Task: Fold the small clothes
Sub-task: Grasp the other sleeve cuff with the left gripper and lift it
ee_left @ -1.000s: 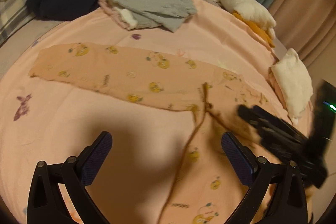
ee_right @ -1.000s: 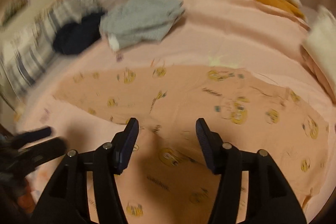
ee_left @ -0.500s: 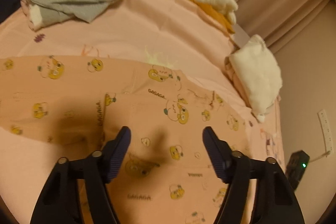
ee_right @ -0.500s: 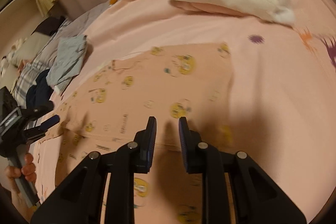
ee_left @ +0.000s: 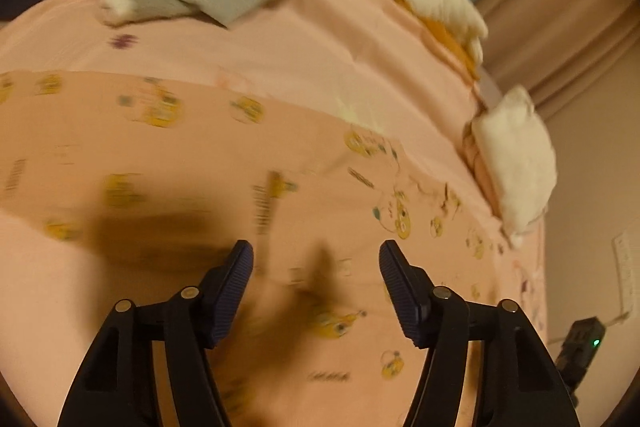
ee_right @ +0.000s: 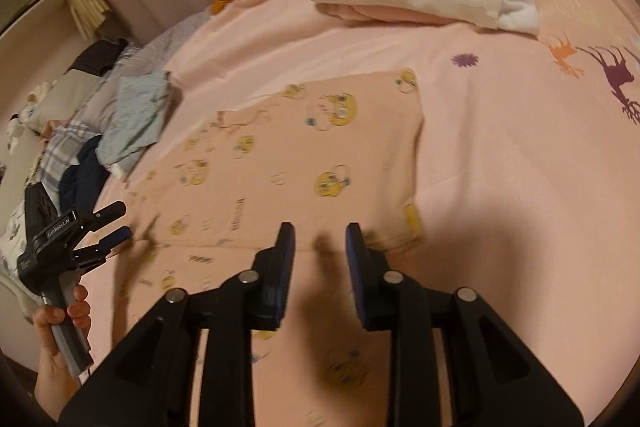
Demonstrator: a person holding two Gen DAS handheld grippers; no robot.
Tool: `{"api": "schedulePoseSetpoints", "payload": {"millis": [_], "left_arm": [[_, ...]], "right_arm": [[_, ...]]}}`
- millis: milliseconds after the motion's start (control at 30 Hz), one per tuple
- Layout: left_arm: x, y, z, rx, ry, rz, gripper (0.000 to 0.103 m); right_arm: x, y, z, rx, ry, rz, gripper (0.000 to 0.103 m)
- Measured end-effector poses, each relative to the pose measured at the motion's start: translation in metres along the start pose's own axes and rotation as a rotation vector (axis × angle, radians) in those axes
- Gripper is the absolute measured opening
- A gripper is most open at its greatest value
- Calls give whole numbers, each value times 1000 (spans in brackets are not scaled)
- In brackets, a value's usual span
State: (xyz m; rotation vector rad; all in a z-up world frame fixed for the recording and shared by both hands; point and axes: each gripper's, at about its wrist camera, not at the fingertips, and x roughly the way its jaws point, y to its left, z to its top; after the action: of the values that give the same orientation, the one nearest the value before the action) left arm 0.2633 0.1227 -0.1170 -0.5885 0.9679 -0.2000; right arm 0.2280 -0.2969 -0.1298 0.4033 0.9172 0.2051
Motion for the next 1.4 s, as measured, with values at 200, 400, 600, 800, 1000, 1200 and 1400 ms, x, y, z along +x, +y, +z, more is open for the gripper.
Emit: {"api": "schedulePoseSetpoints", "payload": {"millis": [200, 400, 600, 800, 1000, 1200, 1400], "left_arm": [[-70, 90, 10, -184, -129, 67, 73], [-120, 186, 12, -429, -252, 107, 73], [-126, 242, 10, -620, -328, -1, 73], [-120, 255, 21, -654, -392, -51, 73], [-119, 262, 37, -638, -405, 36, 56], [-117, 259, 39, -570, -350, 177, 17], [-133, 211, 49, -405, -358, 237, 13]], "right_arm": [[-17, 23, -12, -25, -17, 51, 42], [-25, 42, -27, -35, -11, 99, 45], [-26, 52, -34, -33, -6, 109, 45], [-23, 58, -35, -29, 6, 99, 45], [-18, 58, -39, -21, 18, 86, 45], [-14, 55, -44, -13, 36, 75, 45], [-17, 56, -48, -8, 31, 97, 45]]}}
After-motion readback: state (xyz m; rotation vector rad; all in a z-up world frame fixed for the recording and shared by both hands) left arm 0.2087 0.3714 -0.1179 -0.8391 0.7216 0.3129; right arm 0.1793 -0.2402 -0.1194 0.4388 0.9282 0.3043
